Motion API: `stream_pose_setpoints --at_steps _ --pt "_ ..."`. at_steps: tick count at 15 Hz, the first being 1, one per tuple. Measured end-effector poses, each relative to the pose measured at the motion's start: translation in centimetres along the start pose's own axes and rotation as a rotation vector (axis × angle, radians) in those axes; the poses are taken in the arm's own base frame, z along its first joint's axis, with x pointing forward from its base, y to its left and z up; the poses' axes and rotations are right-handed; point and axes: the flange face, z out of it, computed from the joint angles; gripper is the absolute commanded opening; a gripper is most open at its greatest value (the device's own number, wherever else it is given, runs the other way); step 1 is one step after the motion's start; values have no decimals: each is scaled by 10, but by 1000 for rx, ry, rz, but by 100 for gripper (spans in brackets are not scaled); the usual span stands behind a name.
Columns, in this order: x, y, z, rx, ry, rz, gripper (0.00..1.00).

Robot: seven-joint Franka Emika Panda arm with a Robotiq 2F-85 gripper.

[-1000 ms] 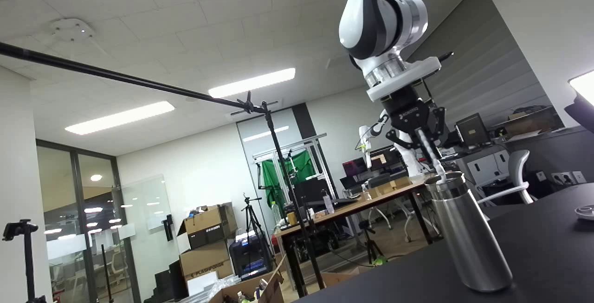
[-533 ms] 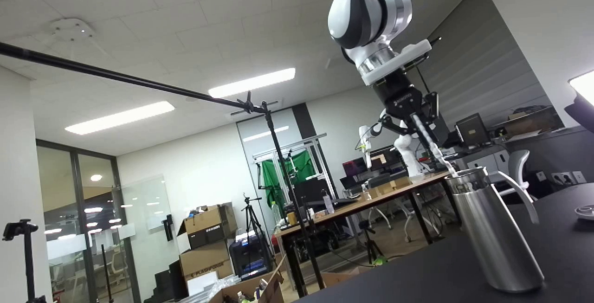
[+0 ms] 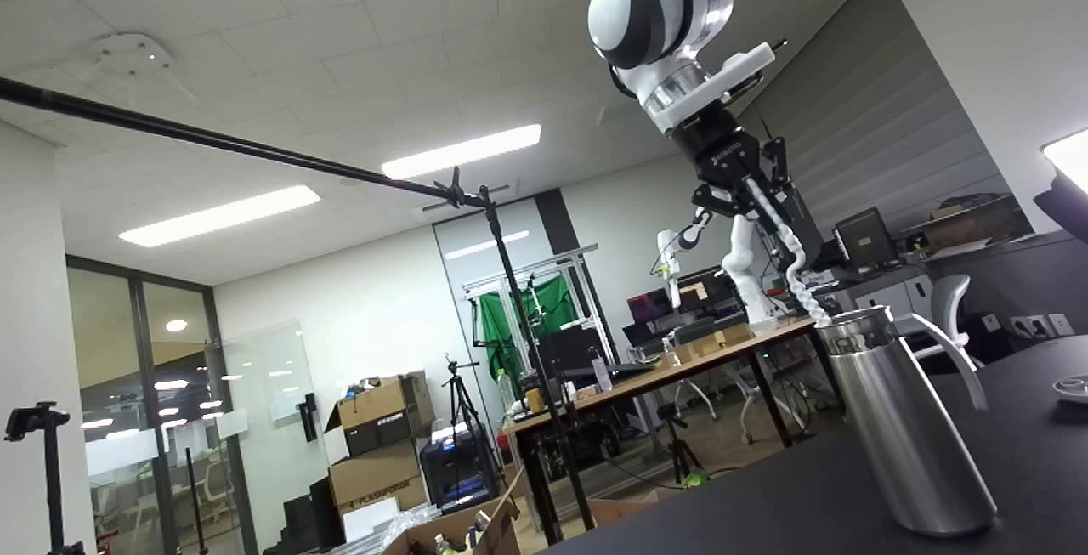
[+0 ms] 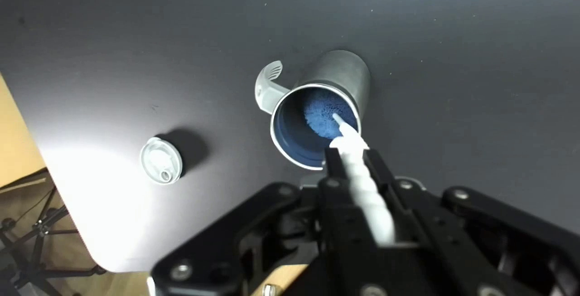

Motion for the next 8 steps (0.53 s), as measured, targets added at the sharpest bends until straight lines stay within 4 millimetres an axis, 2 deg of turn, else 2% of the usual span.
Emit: stream_pose_setpoints --at_steps 8 --pt "2 17 -71 -42 67 -72 4"
